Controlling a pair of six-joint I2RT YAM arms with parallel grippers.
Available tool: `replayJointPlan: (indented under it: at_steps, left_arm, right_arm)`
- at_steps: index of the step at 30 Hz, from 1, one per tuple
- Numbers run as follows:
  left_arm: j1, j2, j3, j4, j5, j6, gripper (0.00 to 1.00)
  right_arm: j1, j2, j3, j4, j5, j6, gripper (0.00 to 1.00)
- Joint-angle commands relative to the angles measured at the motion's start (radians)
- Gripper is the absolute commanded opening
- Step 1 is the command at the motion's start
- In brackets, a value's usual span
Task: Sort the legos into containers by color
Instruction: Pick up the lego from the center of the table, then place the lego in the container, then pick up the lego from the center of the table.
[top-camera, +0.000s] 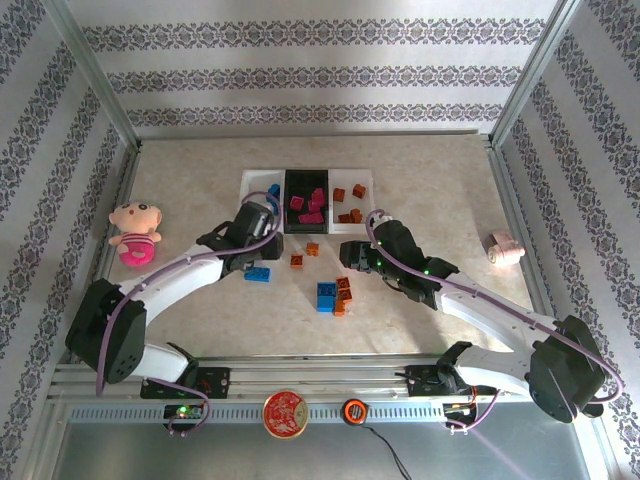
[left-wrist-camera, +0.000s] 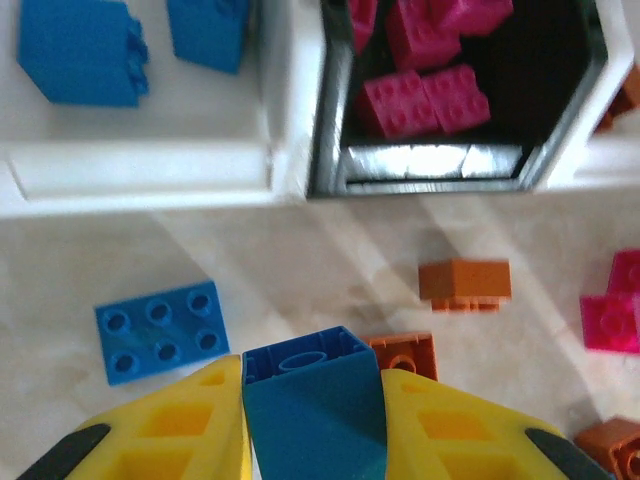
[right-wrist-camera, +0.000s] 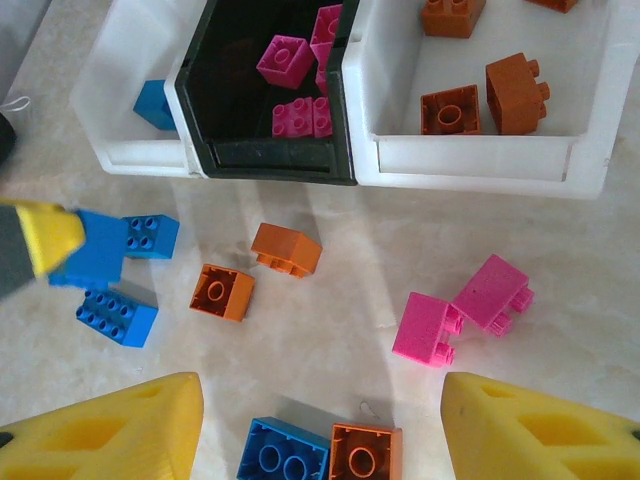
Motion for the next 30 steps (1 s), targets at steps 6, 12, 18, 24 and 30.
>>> replayJointPlan:
  at_steps: [6, 12, 18, 24, 30]
  left_arm:
    - [0.158, 0.222, 0.293, 0.013, 0.030, 0.012, 0.30]
    - [0.194, 0.345, 0.414, -0.031, 0.036, 0.005, 0.65]
    - [0.131, 0.104, 0.162, 0.033, 0.026, -0.014, 0.92]
    - [0.009, -0.088, -0.157, 0.060, -0.025, -0.063, 1.00]
    - [-0.053, -0.003, -0.261, 0.102, -0.069, -0.063, 1.00]
  right_arm:
    - [-0.006, 0.028, -0.010, 0.009, -0.010, 0.016, 0.65]
    - [0.000, 0.021, -0.022, 0.010, -0.014, 0.023, 0.65]
    - [0.005, -0.003, -0.027, 0.011, -0.015, 0.016, 0.66]
    - [0.007, 0.009, -0.025, 0.021, -0.024, 0.012, 0.65]
    - [0.011, 0.011, -0.034, 0.026, -0.019, 0.020, 0.65]
